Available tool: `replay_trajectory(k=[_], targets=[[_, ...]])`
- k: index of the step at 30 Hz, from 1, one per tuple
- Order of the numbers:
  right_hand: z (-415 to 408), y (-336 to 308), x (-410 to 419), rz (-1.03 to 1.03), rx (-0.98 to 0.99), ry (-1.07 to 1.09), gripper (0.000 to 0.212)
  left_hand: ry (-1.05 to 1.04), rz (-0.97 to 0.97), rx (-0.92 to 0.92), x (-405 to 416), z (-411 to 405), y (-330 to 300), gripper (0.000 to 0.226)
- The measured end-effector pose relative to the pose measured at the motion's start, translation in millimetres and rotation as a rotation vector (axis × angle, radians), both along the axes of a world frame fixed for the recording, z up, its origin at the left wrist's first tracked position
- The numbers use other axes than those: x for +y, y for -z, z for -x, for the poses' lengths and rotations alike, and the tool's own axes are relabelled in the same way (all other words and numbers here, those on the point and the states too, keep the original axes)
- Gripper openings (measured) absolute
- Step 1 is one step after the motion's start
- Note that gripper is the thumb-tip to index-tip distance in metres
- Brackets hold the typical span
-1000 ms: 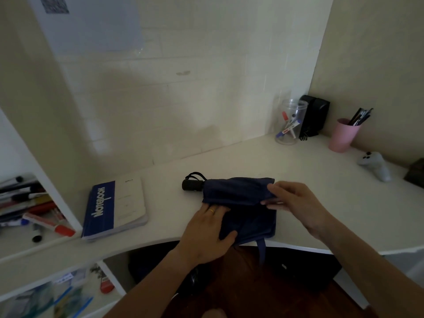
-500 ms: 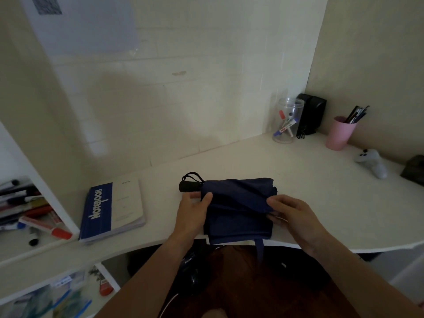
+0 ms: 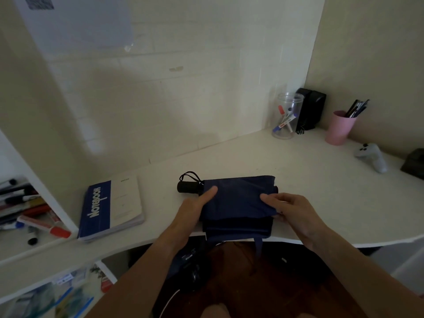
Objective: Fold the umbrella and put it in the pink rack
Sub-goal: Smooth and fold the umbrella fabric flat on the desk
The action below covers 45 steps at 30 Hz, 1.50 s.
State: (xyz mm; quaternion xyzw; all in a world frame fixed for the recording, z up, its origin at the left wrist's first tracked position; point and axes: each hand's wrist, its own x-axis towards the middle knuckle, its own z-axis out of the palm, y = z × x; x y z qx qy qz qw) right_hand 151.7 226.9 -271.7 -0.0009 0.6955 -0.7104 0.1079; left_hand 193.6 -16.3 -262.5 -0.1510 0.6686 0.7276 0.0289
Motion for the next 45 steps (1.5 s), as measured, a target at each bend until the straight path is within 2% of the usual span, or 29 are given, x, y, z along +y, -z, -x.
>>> replay_trajectory(k=[3,6,8,10,12,17,20,22,25,27,30,32,34,38,39,42,45], targets=[[1.2,-2.6,4.1,0.137,-0.07,0.007,0.046,-0.067,0.163,-0.002,1.9,5.8,2.7,0.034],[0.1,-7.8,10.4,0.274,-0.141,-0.079,0.053,-0.034,0.208,0.034,-1.3,3.1,8.1,0.018],[-0.2,-7.6,7.7,0.22,-0.132,-0.112,0.051,0.006,0.2,0.043,-4.8,2.8,9.0,0.015],[0.1,-7.9,0.5,0.105,-0.089,-0.077,0.042,0.029,0.213,0.044,-5.5,3.4,6.9,0.015],[2.5,-7.8,-2.1,0.078,-0.045,-0.03,0.039,0.041,0.275,0.047,-6.4,3.7,6.4,0.017],[-2.5,-4.7,12.6,0.124,0.038,-0.197,0.056,0.19,0.414,0.034,-17.6,3.2,10.4,0.049],[-6.2,-2.5,17.1,-0.013,0.155,-0.345,0.067,0.306,0.423,0.057,-18.5,3.4,10.2,0.041],[-7.6,-4.4,14.8,-0.132,0.216,-0.366,0.055,0.327,0.433,0.076,-18.6,3.9,11.0,0.041],[-4.6,-5.1,5.0,-0.115,0.14,-0.275,0.026,0.338,0.392,0.09,-20.8,6.0,12.9,0.044],[-2.6,1.9,-0.2,-0.158,0.187,-0.231,0.019,0.292,0.314,0.071,-20.1,7.7,13.4,0.047],[-6.7,5.7,0.8,-0.272,0.248,-0.264,0.043,0.183,0.391,0.107,-20.2,11.9,16.6,0.05],[-7.6,1.4,7.9,-0.317,0.206,-0.331,0.064,0.194,0.497,0.128,-21.9,13.0,20.0,0.045],[-6.4,-6.3,12.5,-0.327,0.16,-0.358,0.076,0.225,0.499,0.121,-24.4,14.4,23.2,0.041],[-7.3,-15.6,1.8,-0.082,0.06,-0.261,0.056,0.243,0.45,0.104,-25.8,19.3,18.6,0.049],[-6.3,-13.2,-0.6,-0.082,0.071,-0.238,0.054,0.239,0.444,0.104,-26.0,20.0,17.8,0.049],[-3.7,-3.2,1.0,-0.276,0.178,-0.262,0.065,0.219,0.45,0.124,-27.6,22.8,19.1,0.044],[-1.3,1.7,7.3,-0.509,0.29,-0.315,0.077,0.27,0.544,0.185,-29.0,21.2,23.6,0.039]])
